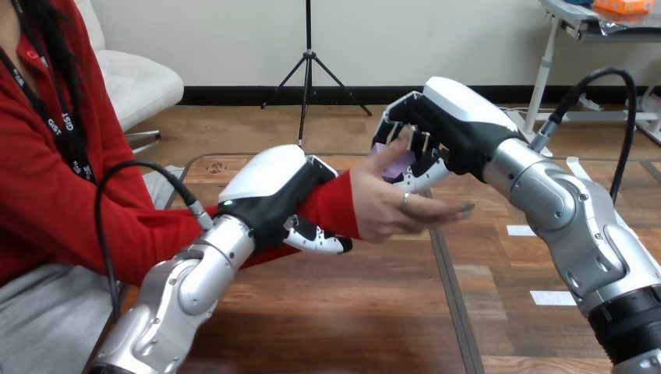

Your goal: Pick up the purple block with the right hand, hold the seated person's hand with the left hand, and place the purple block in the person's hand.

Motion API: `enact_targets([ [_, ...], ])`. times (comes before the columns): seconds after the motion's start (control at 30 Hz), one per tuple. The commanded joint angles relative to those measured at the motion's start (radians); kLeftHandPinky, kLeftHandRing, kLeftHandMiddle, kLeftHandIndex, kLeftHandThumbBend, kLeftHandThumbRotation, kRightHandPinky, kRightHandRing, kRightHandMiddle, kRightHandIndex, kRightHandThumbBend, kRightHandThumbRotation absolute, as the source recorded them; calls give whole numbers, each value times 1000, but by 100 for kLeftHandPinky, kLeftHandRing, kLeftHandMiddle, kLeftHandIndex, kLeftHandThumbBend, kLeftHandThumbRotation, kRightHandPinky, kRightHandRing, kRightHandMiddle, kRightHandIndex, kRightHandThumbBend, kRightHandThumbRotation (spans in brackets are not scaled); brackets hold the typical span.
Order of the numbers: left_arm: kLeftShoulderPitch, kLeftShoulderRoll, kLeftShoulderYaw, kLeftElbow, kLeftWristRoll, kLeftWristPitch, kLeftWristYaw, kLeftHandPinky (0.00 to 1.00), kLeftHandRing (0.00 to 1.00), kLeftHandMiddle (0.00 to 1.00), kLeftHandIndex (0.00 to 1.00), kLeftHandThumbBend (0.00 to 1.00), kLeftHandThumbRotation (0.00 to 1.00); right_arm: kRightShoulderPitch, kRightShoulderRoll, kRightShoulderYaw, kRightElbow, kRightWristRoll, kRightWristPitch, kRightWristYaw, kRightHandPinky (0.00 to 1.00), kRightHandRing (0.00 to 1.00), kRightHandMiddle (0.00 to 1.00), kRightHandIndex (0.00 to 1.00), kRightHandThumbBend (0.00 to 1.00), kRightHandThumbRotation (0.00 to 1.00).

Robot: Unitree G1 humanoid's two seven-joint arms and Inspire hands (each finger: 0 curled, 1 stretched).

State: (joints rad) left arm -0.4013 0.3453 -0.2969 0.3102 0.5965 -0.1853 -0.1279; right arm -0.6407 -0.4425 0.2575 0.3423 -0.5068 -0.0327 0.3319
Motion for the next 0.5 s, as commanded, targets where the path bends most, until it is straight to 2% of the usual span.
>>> enact_targets([
  [0.0,-228,21,104,-31,-35,-127,154,21,27,34,34,62,0,-9,-52,-71,-171,37,43,38,27,33,41,46,69,0],
  [0.27,-245,47,106,16,-20,-182,224,22,28,34,34,65,0,13,-64,-69,-235,34,91,87,30,36,43,46,68,0],
  [0.47,-268,60,116,62,-22,-227,274,24,29,34,34,67,0,34,-76,-66,-257,38,85,106,30,37,44,46,68,0],
])
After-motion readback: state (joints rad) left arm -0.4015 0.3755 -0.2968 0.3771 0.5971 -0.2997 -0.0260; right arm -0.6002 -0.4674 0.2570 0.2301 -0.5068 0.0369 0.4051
